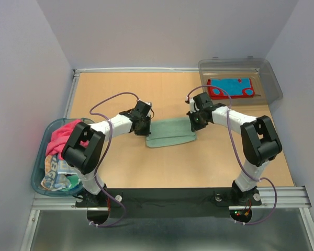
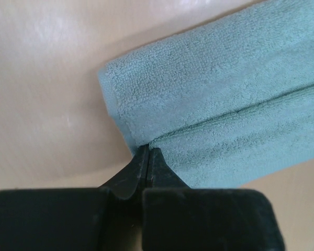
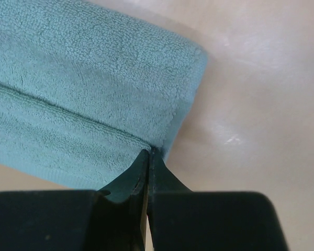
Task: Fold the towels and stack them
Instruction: Fold the towel
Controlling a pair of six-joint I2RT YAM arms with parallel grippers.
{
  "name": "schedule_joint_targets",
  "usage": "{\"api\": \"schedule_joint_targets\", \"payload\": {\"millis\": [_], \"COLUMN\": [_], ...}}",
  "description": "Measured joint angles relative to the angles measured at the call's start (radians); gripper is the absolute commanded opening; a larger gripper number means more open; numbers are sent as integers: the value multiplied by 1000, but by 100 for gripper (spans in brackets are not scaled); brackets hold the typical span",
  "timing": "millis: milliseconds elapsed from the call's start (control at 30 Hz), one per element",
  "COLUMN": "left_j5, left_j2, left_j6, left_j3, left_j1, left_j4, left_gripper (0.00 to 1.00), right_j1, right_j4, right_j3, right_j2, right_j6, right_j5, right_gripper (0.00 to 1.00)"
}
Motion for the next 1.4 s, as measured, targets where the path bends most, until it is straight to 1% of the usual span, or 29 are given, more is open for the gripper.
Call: {"api": "schedule_joint_targets", "payload": {"millis": [100,267,400,467,567,767,900,1100,1400], "left_j5": [-7,-22,-45,-54,-63,-92,-126,-151,-158], "left_j2": [18,-7,-74,-111,-146,-141,-117,-109,-107], "left_j6": [8,9,2,-6,-21,-40,-42,-41,-42], "left_j3": [37,46,37,24,-4,-53,-54,-53,-69], "left_j1": [-6,-13,-40,-52,-66,-77,-77,-77,-77], "left_j4": [15,13,10,13,21,41,56,68,95], "left_gripper": [0,0,0,0,0,0,1,5,6], "right_j1": [-17,-18,-18,-18,-18,-17,-17,-17,-17], "right_j4": [7,6,6,6,8,6,13,24,44], "right_j3": [10,10,10,10,6,-32,-50,-55,-55], "right_j2": [-3,-37,-94,-127,-140,-141,-139,-138,-116], "right_j6": [-1,-8,-13,-13,-12,-3,4,12,16], "right_j5": [32,58,86,100,99,55,32,24,25], "right_gripper": [1,1,1,3,4,4,4,4,4]}}
